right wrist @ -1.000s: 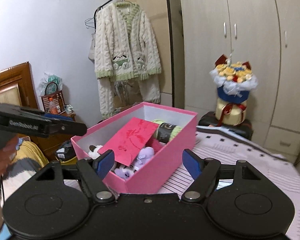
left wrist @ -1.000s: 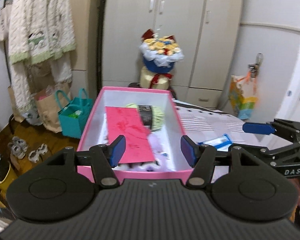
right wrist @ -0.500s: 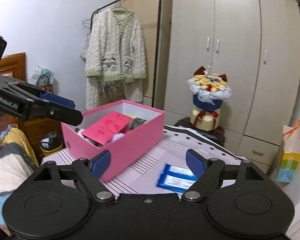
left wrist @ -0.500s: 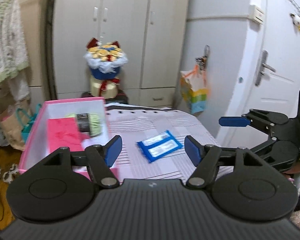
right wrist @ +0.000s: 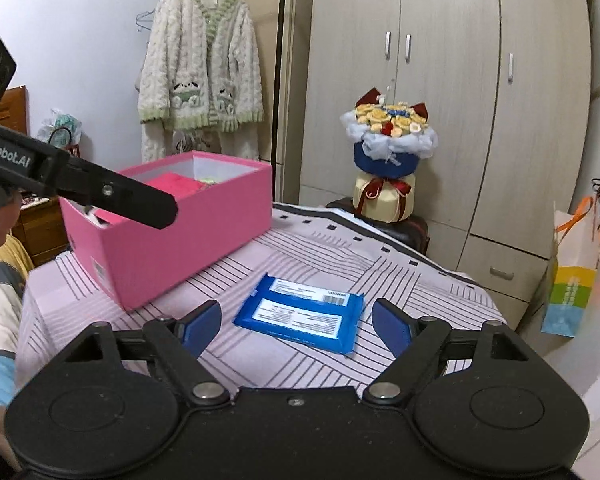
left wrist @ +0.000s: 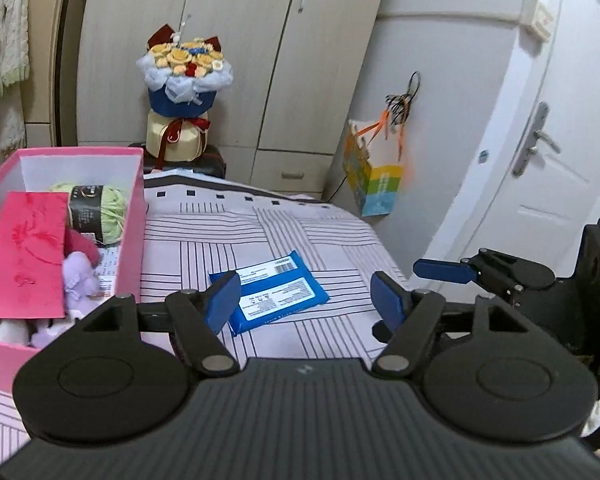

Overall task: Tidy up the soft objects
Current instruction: 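Withdraw both tools from the box toward the blue wipe pack, then grasp the blue wet-wipe pack with both tools and lift it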

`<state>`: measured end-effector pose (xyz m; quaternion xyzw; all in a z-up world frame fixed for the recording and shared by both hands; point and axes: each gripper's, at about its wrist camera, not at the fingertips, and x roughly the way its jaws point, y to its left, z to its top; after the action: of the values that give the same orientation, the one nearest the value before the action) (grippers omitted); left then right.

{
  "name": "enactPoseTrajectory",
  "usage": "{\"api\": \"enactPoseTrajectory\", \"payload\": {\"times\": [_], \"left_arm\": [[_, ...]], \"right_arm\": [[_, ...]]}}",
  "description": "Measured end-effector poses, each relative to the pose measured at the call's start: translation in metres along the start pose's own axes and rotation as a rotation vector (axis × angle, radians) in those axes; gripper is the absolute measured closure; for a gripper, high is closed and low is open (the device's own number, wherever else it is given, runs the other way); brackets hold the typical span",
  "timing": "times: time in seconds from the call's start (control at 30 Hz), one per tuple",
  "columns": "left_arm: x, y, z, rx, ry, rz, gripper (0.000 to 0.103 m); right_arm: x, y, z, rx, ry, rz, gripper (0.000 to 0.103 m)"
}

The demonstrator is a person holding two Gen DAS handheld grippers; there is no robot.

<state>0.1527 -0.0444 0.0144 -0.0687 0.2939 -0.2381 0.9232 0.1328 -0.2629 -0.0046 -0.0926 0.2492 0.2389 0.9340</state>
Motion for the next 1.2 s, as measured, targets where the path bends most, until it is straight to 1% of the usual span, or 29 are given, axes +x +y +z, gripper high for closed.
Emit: {"api": "enactPoseTrajectory", "payload": {"times": [0.13,0.27,0.37,0.47,0.57,0.63,0.7,0.8,0.93,1.03,1.13,1.17,1.2], "left_arm": [[0.035,-0.002,-0.004,-0.015,0.033,0.028,0.034],[0.07,0.002,-0.011,-0.043,0.071,0.082,0.034],[0.095,0.01,-0.015,-0.063,0.103,0.132,0.034],[0.118,0.02,-0.017,-0.089,0.129,0.173,0.035],[0.134,0.026,-0.021,-0.11,0.149,0.216,0.036],[0.144,0.029,-0.023,-0.117,0.169,0.237,0.039],[0.15,0.031,-0.025,-0.129,0.184,0.25,0.041],[0.156,0.034,-0.027,-0.155,0.177,0.285,0.041],[0.159,0.039,-0.028,-0.173,0.174,0.282,0.041],[0.161,0.039,-0.028,-0.17,0.167,0.28,0.041],[0.16,0.039,-0.031,-0.186,0.132,0.287,0.042],[0.16,0.037,-0.033,-0.171,0.128,0.291,0.044],[0.161,0.036,-0.033,-0.164,0.125,0.286,0.05]], "right_arm": [[0.027,-0.015,-0.01,-0.025,0.015,0.024,0.017],[0.051,-0.028,-0.016,-0.025,0.037,0.067,0.017],[0.072,-0.035,-0.02,-0.027,0.079,0.099,0.017],[0.094,-0.036,-0.023,-0.063,0.126,0.117,0.017],[0.114,-0.037,-0.024,-0.099,0.173,0.111,0.017],[0.124,-0.039,-0.026,-0.115,0.192,0.106,0.017],[0.132,-0.042,-0.026,-0.107,0.207,0.111,0.017],[0.139,-0.05,-0.027,-0.04,0.225,0.151,0.017],[0.143,-0.057,-0.029,0.031,0.224,0.2,0.013],[0.144,-0.055,-0.03,0.01,0.219,0.208,0.012],[0.146,-0.049,-0.029,-0.018,0.216,0.203,0.011],[0.146,-0.048,-0.029,-0.014,0.217,0.204,0.01],[0.146,-0.047,-0.029,-0.011,0.218,0.2,0.009]]}}
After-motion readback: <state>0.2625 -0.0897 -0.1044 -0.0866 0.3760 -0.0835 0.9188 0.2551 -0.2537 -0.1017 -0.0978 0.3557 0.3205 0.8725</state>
